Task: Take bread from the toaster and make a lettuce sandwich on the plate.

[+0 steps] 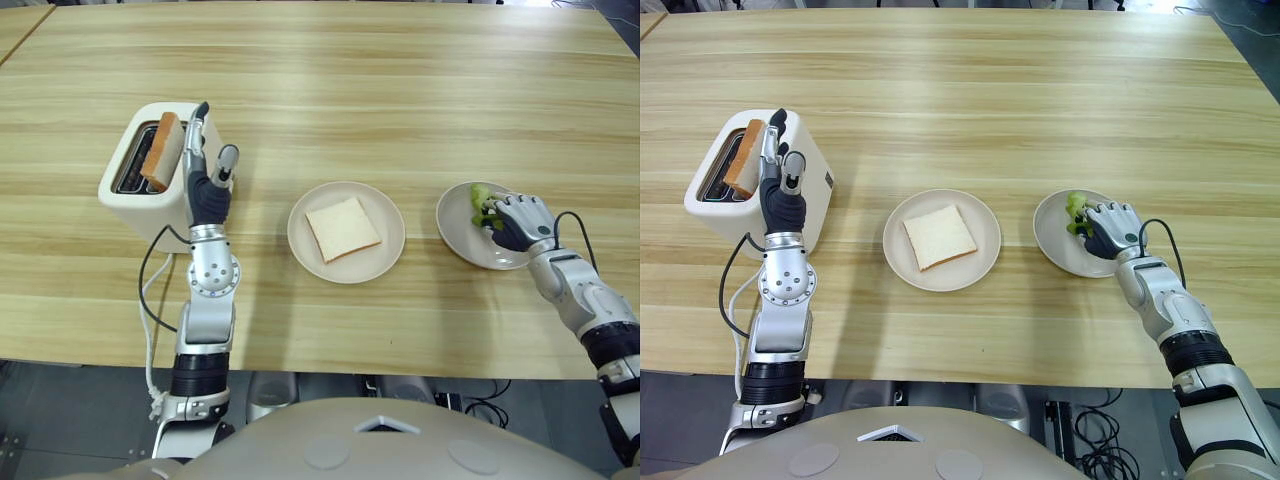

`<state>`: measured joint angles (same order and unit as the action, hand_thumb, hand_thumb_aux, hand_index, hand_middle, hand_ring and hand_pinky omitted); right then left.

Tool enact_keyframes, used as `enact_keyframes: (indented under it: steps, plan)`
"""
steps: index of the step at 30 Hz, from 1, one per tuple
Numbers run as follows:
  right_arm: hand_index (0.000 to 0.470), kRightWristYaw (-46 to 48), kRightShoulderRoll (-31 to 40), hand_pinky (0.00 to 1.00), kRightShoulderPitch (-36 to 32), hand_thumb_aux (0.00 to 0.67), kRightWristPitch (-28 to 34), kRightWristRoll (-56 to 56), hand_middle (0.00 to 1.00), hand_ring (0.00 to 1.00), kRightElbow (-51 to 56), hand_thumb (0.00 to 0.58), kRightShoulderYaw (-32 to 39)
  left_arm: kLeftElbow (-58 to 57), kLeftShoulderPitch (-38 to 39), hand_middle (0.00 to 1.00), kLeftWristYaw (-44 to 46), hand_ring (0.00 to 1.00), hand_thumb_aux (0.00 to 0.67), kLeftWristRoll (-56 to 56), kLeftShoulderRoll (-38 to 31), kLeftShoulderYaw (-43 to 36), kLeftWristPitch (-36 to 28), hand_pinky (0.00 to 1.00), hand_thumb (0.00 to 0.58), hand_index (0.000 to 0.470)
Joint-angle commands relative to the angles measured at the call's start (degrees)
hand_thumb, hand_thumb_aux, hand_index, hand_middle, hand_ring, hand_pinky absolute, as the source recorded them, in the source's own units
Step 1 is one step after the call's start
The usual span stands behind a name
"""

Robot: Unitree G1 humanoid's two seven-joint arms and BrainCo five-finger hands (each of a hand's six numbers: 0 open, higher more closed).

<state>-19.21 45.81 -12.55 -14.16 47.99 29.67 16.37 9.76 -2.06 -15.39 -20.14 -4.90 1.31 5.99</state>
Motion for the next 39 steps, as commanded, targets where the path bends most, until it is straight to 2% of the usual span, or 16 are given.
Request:
enact_keyframes:
  steps: [1,9,16,28,39]
  plan:
    - [0.460,-2.2,-0.6,1.00,-1.0,0.670,-1.9,-1.7,1.00,1.00,-1.6,0.580,-1.5,-1.9,-0.7,0.00,-0.3,0.00,0.000,-0.5,0.0,-0.4,0.4,0.00,0.000,0.000]
    - [0.460,-5.3,-4.9,1.00,-5.7,0.670,-9.9,-2.6,1.00,1.00,-7.1,0.580,-0.6,-3.4,-1.7,0.00,-0.9,0.00,0.000,-0.5,-0.7,-0.1,1.2,0.00,0.000,0.000]
    - [0.460,-4.5,-10.3,1.00,-11.2,0.670,-12.6,0.9,1.00,1.00,-7.3,0.580,3.2,-5.3,-3.0,0.00,-0.8,0.00,0.000,-0.2,-1.4,-0.3,2.0,0.00,0.000,0.000]
    - [0.460,-3.8,-17.9,1.00,-21.2,0.670,-21.2,8.7,1.00,1.00,10.5,0.580,17.7,-2.6,-2.5,0.00,-0.2,0.00,0.000,-0.3,-3.2,1.3,2.0,0.00,0.000,0.000]
    - [0.460,-5.3,-19.5,1.00,-22.9,0.670,-23.4,10.5,1.00,1.00,16.2,0.580,22.3,-2.4,-2.5,0.00,2.6,0.00,0.000,-0.2,-4.7,1.5,1.0,0.00,0.000,0.000]
